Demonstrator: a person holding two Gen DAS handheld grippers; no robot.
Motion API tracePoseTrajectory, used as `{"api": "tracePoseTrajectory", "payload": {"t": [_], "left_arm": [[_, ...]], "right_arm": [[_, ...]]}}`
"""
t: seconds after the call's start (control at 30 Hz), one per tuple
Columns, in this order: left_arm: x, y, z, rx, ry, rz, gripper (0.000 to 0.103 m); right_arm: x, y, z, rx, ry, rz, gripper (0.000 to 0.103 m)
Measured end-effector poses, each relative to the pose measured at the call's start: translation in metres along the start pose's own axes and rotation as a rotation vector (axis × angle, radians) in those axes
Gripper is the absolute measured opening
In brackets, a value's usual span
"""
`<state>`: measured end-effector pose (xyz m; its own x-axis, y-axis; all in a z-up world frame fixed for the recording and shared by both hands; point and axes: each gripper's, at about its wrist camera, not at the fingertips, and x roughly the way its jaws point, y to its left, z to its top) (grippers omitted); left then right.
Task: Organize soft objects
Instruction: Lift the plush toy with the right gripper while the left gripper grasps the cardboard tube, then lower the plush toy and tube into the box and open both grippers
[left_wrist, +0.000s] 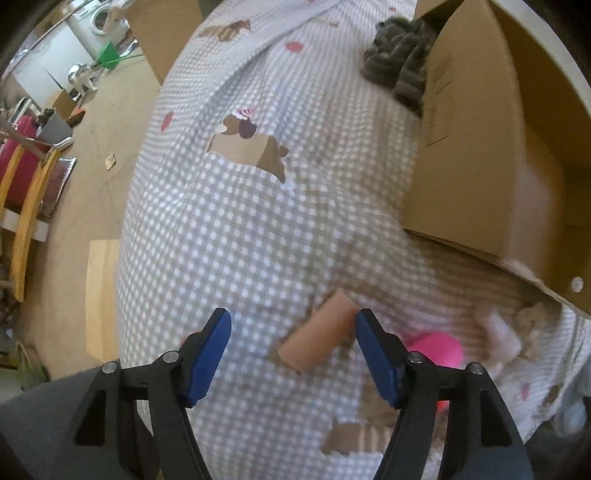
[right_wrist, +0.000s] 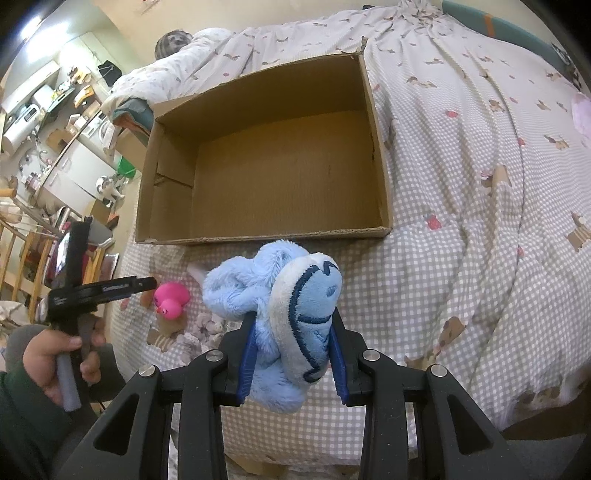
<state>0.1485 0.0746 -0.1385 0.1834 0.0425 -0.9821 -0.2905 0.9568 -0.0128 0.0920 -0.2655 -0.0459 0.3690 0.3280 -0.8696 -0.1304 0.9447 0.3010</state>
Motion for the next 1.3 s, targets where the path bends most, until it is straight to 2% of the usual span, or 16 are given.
{"api": "tracePoseTrajectory", "payload": {"t": [0.07,0.1,0.17,0.27,0.4,0.47,0.57,0.67,0.97,1.1,1.3], "left_arm": [[0.008,0.0,0.004,-0.008,0.019,-0.029,0.031],[0.01,-0.001,0.005,-0.009,0.026,-0.046,0.028],[0.01,-0.005,0.008,0.011,0.011,-0.04,0.013],[0.004,-0.005,0.01,0.002,-0.027,-0.024,0.008],[-0.009,0.009,0.018,-0.091,-0.074,-0.056,0.005],[-0.018,0.019,0.023,-0.145,-0.105,-0.101,0.004],[-0.028,0.026,0.023,-0.184,-0.128,-0.168,0.004],[-0.043,0.028,0.017,-0.196,-0.137,-0.203,0.004],[-0.1,0.003,-0.005,-0.127,-0.217,-0.265,0.004],[-0.128,-0.009,-0.006,-0.067,-0.291,-0.257,0.004],[-0.162,-0.029,0.005,-0.005,-0.355,-0.261,0.004]], "right_arm": [[0.0,-0.001,0.0,0.002,0.0,-0.003,0.036],[0.0,0.0,0.0,0.003,0.0,-0.004,0.036],[0.0,-0.001,-0.001,0.004,0.0,-0.004,0.036],[0.001,-0.002,-0.001,0.01,0.003,-0.004,0.036],[-0.001,-0.002,0.0,0.011,-0.001,0.001,0.036],[-0.001,-0.002,0.0,0.009,-0.002,0.001,0.036],[-0.002,-0.003,0.0,0.014,-0.005,0.004,0.036],[-0.002,-0.003,0.0,0.016,-0.006,0.007,0.036],[-0.009,-0.001,0.002,0.012,-0.032,0.032,0.036],[-0.02,0.0,0.005,0.022,-0.061,0.064,0.036],[-0.04,0.006,0.025,0.045,-0.113,0.109,0.036]]}}
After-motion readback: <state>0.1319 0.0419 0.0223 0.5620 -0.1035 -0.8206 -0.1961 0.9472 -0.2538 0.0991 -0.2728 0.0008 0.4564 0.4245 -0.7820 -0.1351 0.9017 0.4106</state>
